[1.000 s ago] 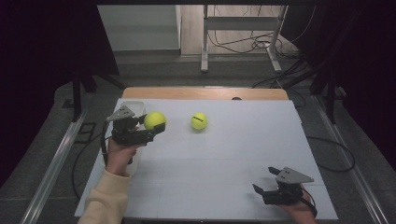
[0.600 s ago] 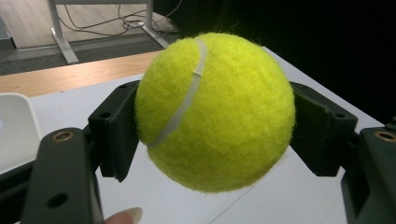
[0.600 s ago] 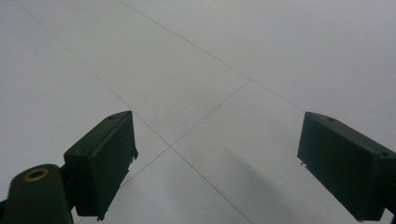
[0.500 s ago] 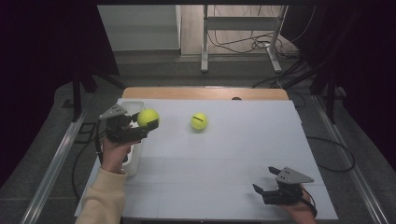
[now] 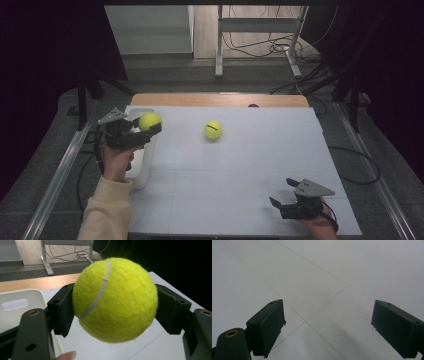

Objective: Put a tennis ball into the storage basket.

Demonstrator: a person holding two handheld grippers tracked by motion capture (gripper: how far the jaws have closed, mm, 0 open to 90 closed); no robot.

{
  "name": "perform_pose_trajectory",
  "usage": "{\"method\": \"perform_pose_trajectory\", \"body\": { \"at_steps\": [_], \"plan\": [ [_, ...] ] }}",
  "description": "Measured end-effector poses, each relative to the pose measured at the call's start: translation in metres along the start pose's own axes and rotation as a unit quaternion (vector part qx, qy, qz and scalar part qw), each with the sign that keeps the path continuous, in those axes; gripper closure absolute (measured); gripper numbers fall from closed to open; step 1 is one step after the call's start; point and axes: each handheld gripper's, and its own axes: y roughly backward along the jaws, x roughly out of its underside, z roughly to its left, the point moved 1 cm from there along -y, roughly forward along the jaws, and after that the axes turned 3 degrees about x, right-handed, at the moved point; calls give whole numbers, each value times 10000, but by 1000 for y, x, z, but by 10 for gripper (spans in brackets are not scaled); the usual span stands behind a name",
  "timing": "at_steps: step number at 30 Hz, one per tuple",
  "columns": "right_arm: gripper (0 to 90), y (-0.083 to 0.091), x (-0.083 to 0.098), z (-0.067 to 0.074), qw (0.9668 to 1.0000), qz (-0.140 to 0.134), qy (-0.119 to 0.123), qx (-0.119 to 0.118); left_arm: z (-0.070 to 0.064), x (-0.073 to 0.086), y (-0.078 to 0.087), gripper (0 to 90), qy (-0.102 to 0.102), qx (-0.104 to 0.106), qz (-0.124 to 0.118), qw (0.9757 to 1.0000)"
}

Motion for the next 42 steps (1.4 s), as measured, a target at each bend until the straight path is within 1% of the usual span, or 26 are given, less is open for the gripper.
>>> {"method": "perform_pose_trajectory", "body": {
  "at_steps": [2,3,4,6,9,16,17,22,28,35,39,40,42],
  "plan": [
    [121,0,0,0,10000,-1,17,-11,2,0,2,258,42,-78,-50,9999],
    [121,0,0,0,10000,-1,17,-11,2,0,2,258,42,-78,-50,9999],
    [121,0,0,1,10000,-8,26,-12,4,0,3,258,68,-145,-57,9999],
    [121,0,0,0,10000,-13,24,-14,7,-1,3,258,116,-218,-29,9997],
    [121,0,0,0,10000,-6,27,0,13,-1,2,258,116,-305,34,9995],
    [121,1,0,0,10000,-3,36,48,27,-1,1,258,266,-472,112,9985],
    [121,1,0,0,10000,-6,34,48,30,0,1,258,279,-513,156,9982],
    [121,1,0,-1,10000,2,23,50,36,0,0,258,345,-588,224,9974],
    [121,1,1,-1,10000,-18,10,30,42,-2,-3,258,339,-717,327,9963],
    [121,0,0,-1,10000,5,9,33,49,-3,-8,258,407,-823,431,9948],
    [121,0,1,-1,10000,-11,-10,15,55,-4,-11,258,423,-980,487,9931],
    [121,0,1,-1,10000,-11,-10,15,55,-4,-11,258,423,-980,487,9931],
    [121,0,1,-1,10000,-9,-9,17,57,-5,-13,258,422,-1027,547,9923]
  ]
}}
